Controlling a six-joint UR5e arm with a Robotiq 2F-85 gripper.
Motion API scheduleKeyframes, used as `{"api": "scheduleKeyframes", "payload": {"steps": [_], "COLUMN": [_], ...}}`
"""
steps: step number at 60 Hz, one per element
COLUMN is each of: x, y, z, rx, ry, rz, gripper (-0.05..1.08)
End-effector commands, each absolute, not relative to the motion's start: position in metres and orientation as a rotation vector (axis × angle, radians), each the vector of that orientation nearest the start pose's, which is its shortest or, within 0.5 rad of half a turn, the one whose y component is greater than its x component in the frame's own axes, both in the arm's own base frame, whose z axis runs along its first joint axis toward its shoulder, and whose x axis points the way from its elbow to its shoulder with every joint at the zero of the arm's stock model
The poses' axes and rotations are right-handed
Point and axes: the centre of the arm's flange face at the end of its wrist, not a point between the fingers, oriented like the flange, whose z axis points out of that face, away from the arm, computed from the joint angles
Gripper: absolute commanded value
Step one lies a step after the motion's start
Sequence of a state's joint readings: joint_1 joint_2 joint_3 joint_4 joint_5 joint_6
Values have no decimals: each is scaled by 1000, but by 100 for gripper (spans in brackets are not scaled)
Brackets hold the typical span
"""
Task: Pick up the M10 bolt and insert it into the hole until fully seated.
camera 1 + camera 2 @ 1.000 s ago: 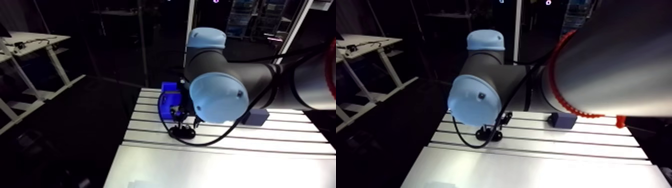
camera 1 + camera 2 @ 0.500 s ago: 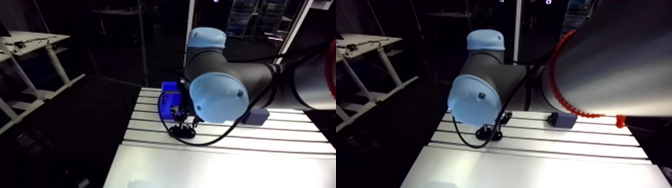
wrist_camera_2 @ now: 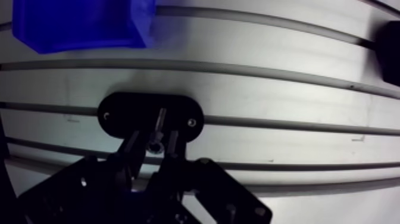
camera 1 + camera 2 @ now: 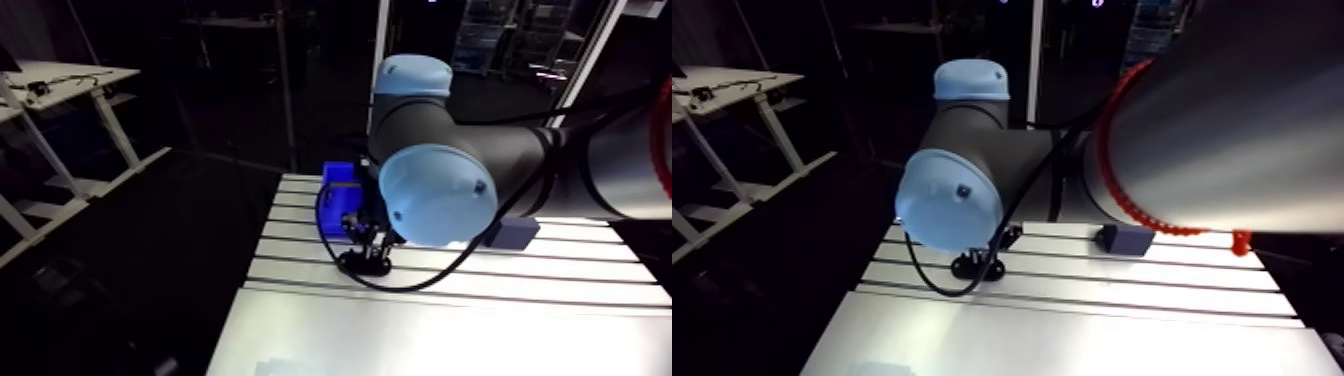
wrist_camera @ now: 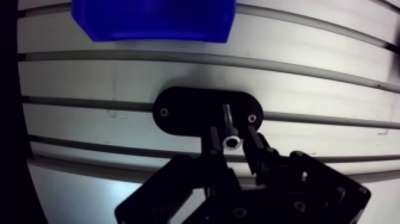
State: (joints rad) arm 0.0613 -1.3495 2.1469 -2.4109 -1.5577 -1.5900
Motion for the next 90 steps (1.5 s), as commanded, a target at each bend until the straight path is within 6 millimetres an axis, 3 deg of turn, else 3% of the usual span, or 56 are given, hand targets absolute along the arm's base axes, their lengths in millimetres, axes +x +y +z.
{"api": "scheduleKeyframes", "payload": {"steps": [1,33,55,61,79,87,90], "x": [-462,-466,-473,-475,-483,-493,-501], "y": [-163,-164,-164,-164,-159,-149,-132], "z": [200,210,265,289,335,350,357], "rx": [-128,-132,-140,-143,-226,-188,-136], "ry": [3179,3200,3249,3264,3201,3152,3137], "rz": [-22,-30,-32,-30,-20,-8,9], "gripper": [72,89,95,98,107,107,107]}}
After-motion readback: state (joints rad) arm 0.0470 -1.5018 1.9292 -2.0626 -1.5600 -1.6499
